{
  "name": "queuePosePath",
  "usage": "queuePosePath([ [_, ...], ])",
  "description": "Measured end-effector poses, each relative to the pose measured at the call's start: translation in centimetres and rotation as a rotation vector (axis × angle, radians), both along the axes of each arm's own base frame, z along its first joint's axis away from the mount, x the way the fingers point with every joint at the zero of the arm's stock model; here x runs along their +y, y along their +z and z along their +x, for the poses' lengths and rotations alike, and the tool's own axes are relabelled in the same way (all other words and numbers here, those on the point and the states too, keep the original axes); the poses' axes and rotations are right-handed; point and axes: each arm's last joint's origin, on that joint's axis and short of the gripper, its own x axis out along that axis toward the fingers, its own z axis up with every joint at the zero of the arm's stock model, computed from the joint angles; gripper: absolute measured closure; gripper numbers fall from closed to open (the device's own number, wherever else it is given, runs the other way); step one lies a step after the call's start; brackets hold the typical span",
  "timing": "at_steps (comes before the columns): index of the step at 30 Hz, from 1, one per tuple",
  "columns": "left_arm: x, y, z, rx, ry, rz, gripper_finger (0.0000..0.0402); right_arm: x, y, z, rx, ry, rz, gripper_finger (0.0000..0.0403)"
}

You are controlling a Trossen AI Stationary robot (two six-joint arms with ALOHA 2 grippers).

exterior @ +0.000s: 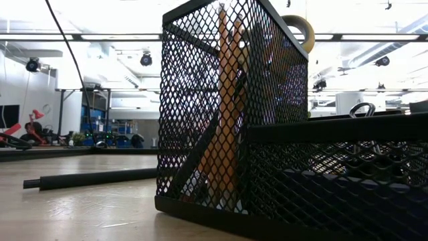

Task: Pick and place office supplies into organizer
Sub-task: Put the binder clip into the desk organizer

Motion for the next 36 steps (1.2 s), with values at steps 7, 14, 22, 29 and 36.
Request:
queuePosePath([
  [7, 1.5, 1.8, -1.7, -0.055, 0.038, 0.003, 0.0195, 0.6, -0.3, -0.5, 0.02, 0.059, 0.046, 0.0348],
  [14, 2.5, 2.8, -3.1, -0.092, 0.067, 0.02, 0.0195, 1.8, -1.6, -2.2, 0.083, 0.139, 0.226, 0.0348],
  [22, 2.8, 2.9, -3.7, -0.063, 0.074, 0.026, 0.0195, 3.1, -3.6, -4.6, 0.247, 0.199, 0.41, 0.0348],
  [29, 2.8, 2.9, -3.7, -0.06, 0.083, 0.027, 0.0195, 3.9, -6.4, -5.0, 0.416, 0.224, 0.538, 0.0348],
  [36, 3.0, 2.6, -3.6, -0.031, 0.088, 0.032, 0.0195, 5.7, -10.1, -3.9, 0.603, 0.236, 0.663, 0.0348],
])
